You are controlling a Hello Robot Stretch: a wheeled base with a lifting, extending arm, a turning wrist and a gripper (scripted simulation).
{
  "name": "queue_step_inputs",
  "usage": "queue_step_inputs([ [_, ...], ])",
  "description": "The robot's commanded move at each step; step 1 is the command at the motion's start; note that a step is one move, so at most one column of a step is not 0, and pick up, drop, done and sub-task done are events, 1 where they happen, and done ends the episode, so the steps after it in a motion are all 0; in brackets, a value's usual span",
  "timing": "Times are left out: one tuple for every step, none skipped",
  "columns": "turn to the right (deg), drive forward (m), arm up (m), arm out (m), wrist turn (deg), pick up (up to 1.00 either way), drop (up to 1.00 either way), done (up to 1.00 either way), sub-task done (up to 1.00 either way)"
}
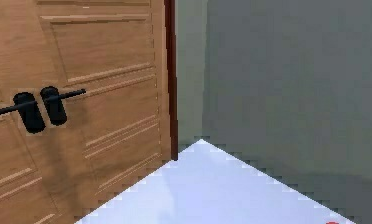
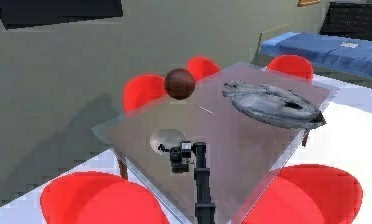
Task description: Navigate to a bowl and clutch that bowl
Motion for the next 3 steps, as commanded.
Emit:
queue_step_inputs([
  [0.0, 0.0, 0.0, 0.0, 0.0, 1.0, 0.0, 0.0, 0.0],
  [0.0, 0.0, 0.1, 0.0, 0.0, 0.0, 0.0, 0.0, 0.0],
  [0.0, 0.0, 0.0, 0.0, 0.0, 0.0, 0.0, 1.0, 0.0],
])
